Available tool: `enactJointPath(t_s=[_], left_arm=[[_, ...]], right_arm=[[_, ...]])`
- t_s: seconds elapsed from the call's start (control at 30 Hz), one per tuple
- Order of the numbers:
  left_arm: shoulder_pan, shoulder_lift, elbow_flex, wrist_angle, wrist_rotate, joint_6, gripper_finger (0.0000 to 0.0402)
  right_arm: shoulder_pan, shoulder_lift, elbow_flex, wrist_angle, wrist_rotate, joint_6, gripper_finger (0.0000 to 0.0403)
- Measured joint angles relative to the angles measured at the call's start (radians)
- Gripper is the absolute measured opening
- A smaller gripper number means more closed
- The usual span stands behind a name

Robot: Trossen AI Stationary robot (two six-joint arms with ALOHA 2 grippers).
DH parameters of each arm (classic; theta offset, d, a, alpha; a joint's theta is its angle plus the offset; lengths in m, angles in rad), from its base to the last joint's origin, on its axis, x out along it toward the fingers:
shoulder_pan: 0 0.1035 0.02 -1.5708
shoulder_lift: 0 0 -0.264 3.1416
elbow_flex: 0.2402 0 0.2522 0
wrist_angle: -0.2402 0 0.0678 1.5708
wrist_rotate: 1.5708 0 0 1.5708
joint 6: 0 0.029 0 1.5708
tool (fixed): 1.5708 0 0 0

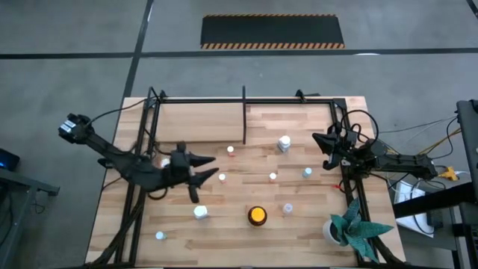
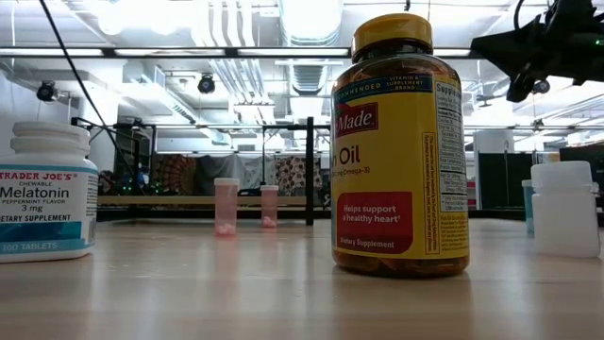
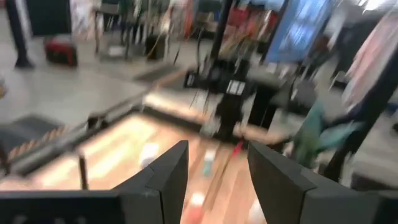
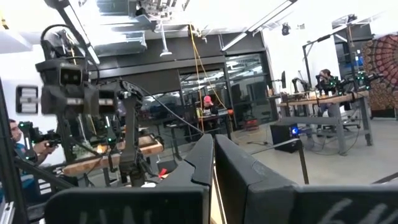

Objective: Pick and place medicine bottles onto shelf by color
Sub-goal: Put the bottom left pink pill bottle on the shelf

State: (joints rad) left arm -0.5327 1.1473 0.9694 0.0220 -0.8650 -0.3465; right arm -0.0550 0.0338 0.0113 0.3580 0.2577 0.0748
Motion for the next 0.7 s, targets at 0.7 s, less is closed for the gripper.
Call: enactJointPath(t_s=[0.7], left_arm=[[0.194,0.353,-0.009,-0.400,0.396,-0.111,0.0219]], right_arm=[[0.000,0.000,0.000,-0.010,0.000,-0.008,0.0009]])
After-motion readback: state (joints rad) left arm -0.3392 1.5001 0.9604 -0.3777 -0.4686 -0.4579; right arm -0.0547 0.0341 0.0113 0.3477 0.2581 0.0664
